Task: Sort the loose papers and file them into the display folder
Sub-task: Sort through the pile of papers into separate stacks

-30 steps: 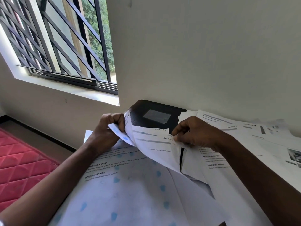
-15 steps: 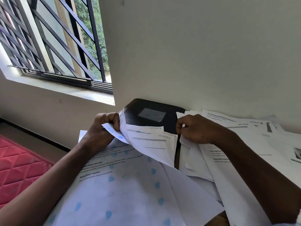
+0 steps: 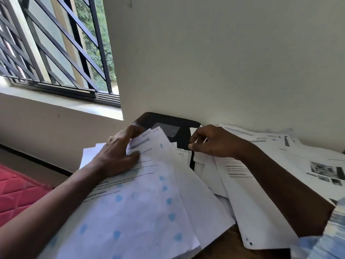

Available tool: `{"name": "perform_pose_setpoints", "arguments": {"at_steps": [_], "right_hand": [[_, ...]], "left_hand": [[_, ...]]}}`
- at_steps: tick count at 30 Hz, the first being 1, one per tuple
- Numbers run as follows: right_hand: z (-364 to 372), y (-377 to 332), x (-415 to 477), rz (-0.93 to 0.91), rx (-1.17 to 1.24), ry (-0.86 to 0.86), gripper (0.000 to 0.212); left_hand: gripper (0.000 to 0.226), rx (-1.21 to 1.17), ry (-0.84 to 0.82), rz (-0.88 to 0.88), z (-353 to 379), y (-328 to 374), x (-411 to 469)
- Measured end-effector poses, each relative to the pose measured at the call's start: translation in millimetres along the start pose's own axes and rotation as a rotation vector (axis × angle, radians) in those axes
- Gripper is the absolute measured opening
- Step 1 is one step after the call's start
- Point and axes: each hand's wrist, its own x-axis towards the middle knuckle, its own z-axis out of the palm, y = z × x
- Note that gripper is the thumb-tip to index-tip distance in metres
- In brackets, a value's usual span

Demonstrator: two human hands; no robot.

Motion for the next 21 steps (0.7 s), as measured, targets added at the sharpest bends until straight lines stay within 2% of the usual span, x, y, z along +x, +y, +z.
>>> {"name": "perform_pose_setpoints", "arguments": {"at_steps": [3, 5, 8, 11, 14, 16, 18, 21], "right_hand": [[6.9, 9.2, -26.0, 0.096, -0.255, -0.165, 0.088], [21.7, 20.5, -47.6, 0.156, -0.36, -0.228, 0.107], [35.2, 34.5, -68.6, 0.177, -0.259, -0.111, 0.099], [37.2, 42.8, -79.9, 0.104, -0.124, 0.088, 0.076], [30.9, 52.0, -87.7, 0.07, -0.057, 0.316, 0.054], [18.3, 59.0, -93.3, 0.083, 0.019, 0.483, 0.052], [1.5, 67.2, -100.7, 0.116, 0.083, 0.612, 0.052], [-19.8, 83.7, -121.7, 0.159, 0.052, 0.793, 0.051]], "left_hand": [[0.075, 0.054, -0.059, 0.021, -2.6, 1.0, 0.7], [0.081, 0.17, -0.105, 0.014, -4.5, 5.0, 4.1], [0.086, 0.385, -0.138, 0.031, -7.7, 19.8, 17.4], [0.078, 0.477, -0.121, 0.092, -7.2, 51.3, 34.3], [0.065, 0.33, -0.14, 0.125, 2.7, 88.3, 52.1], [0.055, 0.219, -0.145, 0.104, 13.3, 114.7, 61.4], [0.046, 0.131, -0.194, 0.007, 27.6, 134.7, 68.3], [0.049, -0.108, -0.239, -0.189, 58.0, 141.8, 81.9]]}}
